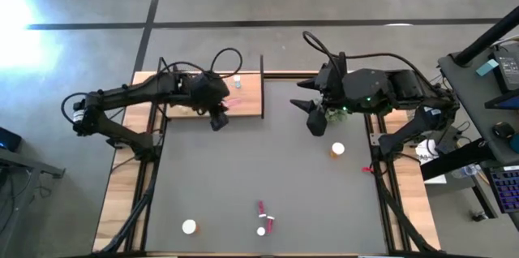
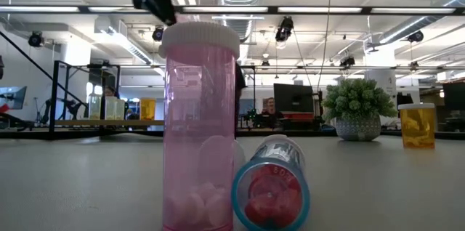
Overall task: Pick and place medicine bottles onto shelf by color
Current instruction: Put the right pink pill bottle on the shelf aligned with the other pink bottle
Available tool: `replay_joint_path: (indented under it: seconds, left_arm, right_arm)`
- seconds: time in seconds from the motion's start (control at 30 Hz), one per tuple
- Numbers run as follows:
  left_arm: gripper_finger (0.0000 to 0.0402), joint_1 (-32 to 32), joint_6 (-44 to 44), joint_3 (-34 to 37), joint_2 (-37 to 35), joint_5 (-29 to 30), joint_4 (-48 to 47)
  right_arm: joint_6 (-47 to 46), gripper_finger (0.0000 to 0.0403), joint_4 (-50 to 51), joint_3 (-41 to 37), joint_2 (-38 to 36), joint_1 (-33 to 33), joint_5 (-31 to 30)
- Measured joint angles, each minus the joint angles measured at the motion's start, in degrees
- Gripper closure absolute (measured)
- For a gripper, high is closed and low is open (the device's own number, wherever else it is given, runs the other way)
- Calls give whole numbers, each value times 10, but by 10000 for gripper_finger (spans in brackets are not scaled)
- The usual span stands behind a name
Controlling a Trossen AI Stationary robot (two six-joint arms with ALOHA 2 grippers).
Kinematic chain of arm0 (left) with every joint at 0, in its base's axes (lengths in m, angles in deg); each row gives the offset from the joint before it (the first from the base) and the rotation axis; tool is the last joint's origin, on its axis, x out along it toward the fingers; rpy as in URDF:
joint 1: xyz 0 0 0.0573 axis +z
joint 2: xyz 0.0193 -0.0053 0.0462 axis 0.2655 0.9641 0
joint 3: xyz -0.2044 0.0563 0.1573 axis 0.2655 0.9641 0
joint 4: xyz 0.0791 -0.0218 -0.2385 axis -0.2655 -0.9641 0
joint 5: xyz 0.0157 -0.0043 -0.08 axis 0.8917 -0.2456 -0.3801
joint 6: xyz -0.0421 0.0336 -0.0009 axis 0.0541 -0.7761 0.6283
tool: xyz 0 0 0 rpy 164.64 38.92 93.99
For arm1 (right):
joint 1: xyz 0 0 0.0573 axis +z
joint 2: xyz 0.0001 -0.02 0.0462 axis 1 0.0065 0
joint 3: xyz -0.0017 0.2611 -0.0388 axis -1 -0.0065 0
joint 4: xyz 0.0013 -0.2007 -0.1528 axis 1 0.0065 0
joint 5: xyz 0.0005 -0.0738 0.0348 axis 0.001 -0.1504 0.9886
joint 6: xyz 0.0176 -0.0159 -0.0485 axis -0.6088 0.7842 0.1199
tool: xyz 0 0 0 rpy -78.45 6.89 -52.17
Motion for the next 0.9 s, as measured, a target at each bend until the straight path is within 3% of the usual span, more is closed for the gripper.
replay_joint_path:
  seconds: [0.13, 0.33, 0.53, 0.9]
  left_arm:
    - [299, 30, 1, -1, 2, -24, -72]
    - [299, 46, 1, 12, 25, -111, -171]
    - [299, 46, 1, 20, 79, -129, -297]
    - [299, 45, -1, 66, 164, -128, -300]
  right_arm:
    - [1, 174, 0, 0, 0, 0, -19]
    - [1, 174, 2, -1, 0, 0, -48]
    - [1, 174, 2, -1, 0, 0, -55]
    - [1, 174, 13, -13, 0, 0, -55]
